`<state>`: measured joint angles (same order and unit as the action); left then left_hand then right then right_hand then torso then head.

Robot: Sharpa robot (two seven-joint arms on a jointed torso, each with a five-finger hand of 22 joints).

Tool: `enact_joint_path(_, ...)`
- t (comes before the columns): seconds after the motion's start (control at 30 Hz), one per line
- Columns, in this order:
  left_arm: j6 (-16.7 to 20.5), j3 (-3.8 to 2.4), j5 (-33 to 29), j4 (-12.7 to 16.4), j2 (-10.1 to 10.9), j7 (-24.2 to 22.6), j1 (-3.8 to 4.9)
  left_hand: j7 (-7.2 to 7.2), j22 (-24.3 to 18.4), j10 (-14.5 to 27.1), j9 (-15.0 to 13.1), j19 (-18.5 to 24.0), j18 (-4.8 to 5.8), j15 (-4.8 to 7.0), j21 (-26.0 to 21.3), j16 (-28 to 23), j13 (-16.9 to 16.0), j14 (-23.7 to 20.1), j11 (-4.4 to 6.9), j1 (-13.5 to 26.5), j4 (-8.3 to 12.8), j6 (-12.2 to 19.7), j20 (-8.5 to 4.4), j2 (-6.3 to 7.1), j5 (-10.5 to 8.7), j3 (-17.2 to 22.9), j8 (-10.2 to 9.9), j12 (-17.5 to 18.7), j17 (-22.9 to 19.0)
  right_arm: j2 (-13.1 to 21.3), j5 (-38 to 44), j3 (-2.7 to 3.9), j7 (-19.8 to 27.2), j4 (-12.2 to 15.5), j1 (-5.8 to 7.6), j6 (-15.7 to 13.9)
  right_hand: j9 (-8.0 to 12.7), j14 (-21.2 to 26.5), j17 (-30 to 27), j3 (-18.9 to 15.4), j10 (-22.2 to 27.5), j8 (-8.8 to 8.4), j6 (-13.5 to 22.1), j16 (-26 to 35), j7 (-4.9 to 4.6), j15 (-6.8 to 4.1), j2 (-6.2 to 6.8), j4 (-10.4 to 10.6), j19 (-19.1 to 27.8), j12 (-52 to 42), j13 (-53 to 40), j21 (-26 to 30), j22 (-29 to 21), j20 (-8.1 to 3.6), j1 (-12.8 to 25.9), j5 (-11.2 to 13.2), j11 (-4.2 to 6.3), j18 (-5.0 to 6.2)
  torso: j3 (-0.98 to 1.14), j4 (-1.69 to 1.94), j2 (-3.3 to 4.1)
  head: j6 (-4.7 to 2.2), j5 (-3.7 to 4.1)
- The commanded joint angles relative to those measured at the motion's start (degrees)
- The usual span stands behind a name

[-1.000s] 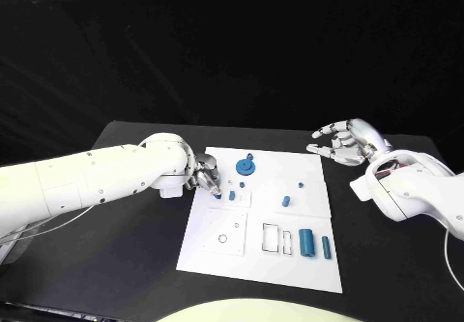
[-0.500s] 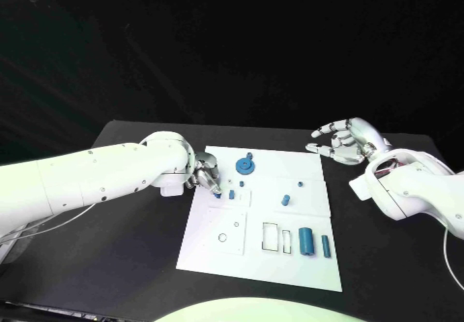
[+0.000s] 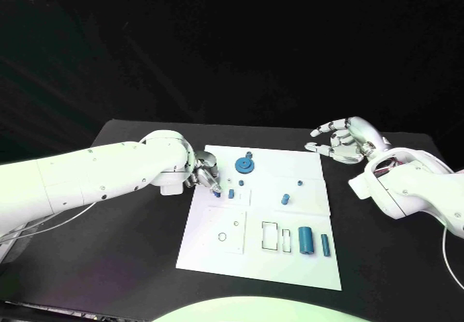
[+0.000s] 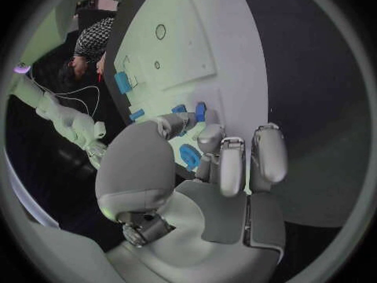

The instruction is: Assemble the parts on the task board

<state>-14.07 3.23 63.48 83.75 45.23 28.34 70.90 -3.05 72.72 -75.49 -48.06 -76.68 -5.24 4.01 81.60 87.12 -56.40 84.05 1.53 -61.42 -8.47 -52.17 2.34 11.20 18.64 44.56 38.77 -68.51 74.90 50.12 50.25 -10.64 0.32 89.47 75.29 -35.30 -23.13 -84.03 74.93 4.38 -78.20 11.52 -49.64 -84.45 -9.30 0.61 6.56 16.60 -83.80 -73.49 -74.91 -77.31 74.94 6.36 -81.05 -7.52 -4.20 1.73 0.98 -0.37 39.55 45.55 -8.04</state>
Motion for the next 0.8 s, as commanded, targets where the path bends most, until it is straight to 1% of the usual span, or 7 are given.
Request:
enact_joint_path(0.03, -0.90, 0.24, -0.83, 0.08, -0.35, -0.04, -0.32, 0.52, 0.09, -0.55, 0.06, -0.27, 1.13, 0.55, 0.08, 0.35, -0.19, 4.51, 0.00, 0.58, 5.53, -0.09, -0.22, 0.05, -0.20, 5.11, 0.16, -0.24, 9.58, 0.02, 0.35, 0.02, 0.38, 0.09, -0.03, 0.77, 0.07, -3.45, 5.17, -0.11, 0.44, 0.21, 0.44, 0.34, 0.13, -0.54, -0.08, -0.05, 0.35, 0.26, 0.04, 0.26, 9.34, -0.20, 0.62, -0.31, -0.09, 1.13, 0.00, 0.01, 0.01, 0.02, 0.05)
enact_joint_path(0.33, -1.80, 0.25, -0.90, 0.03, -0.33, -0.01, -0.32, 0.78, 0.19, -0.73, 0.08, -0.41, 1.17, 0.70, 0.05, 0.38, -0.51, 4.52, 0.18, 1.31, 4.91, -0.32, -0.36, 0.42, -0.33, 3.57, 0.02, -0.39, 9.63, 0.13, 0.35, 0.02, 0.33, 0.14, -0.03, 0.71, 0.07, -3.45, 5.17, -0.11, 0.44, 0.21, 0.44, 0.34, 0.13, -0.54, -0.08, -0.05, 0.35, 0.26, 0.04, 0.26, 9.34, -0.20, 0.62, -0.31, -0.09, 1.13, 0.00, -0.01, -0.02, 0.11, 0.06)
enact_joint_path(0.8, -2.18, 0.26, -0.57, -0.20, -0.33, 0.03, -0.32, 0.86, 0.24, -0.70, 0.15, -0.48, 1.19, 0.76, 0.04, 0.37, -0.59, 4.51, 0.24, 1.67, 4.54, -0.43, -0.42, 0.57, -0.39, 2.92, -0.11, -0.39, 9.60, 0.26, 0.35, 0.02, 0.28, 0.20, -0.02, 0.61, 0.10, -3.35, 4.79, -0.15, 0.55, 0.19, 0.54, 0.58, 0.11, -0.54, -0.04, -0.01, 0.52, 0.40, 0.17, 0.61, 9.20, -0.20, 0.74, -0.30, -0.10, 1.20, 0.03, -0.02, 0.01, 0.21, 0.03)
